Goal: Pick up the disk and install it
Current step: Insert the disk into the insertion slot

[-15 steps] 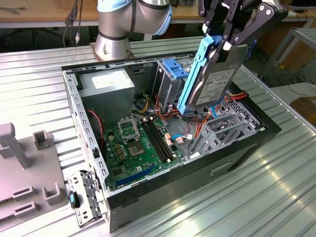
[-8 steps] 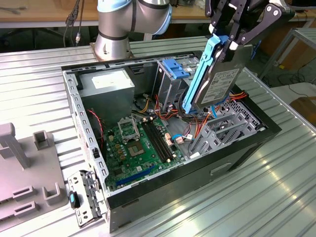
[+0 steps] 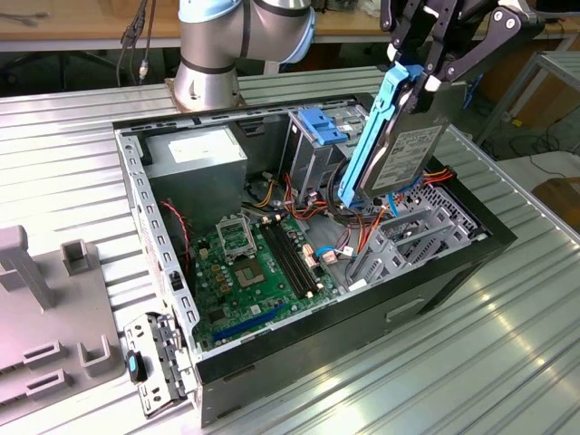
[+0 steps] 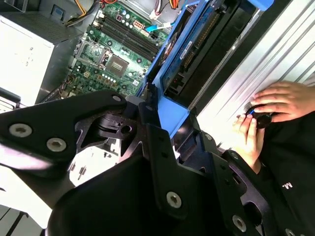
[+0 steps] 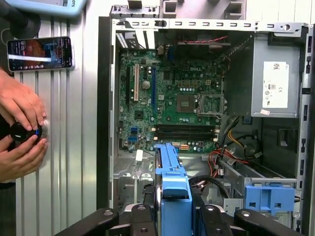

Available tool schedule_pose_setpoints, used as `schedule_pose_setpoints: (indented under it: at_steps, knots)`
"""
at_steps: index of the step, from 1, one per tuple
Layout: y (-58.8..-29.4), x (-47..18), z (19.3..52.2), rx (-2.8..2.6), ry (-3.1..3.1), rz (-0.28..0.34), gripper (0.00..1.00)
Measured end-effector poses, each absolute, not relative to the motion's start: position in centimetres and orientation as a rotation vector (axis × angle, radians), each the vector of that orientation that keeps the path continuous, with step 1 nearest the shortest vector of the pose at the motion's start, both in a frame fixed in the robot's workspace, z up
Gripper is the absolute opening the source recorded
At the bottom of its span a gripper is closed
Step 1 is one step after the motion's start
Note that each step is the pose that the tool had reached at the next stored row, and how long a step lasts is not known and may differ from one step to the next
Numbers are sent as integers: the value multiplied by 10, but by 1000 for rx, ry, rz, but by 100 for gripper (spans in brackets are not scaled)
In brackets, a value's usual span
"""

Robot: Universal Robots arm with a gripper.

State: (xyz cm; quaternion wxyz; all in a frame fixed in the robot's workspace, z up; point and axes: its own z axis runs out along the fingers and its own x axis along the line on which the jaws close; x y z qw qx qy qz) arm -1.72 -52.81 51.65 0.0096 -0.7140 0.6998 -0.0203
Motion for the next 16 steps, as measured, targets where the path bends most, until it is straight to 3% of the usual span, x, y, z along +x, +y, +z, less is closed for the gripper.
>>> schedule_pose_setpoints:
  at_steps: [16]
  knots:
    - [-534,10,509,-2236,2172,-69,37]
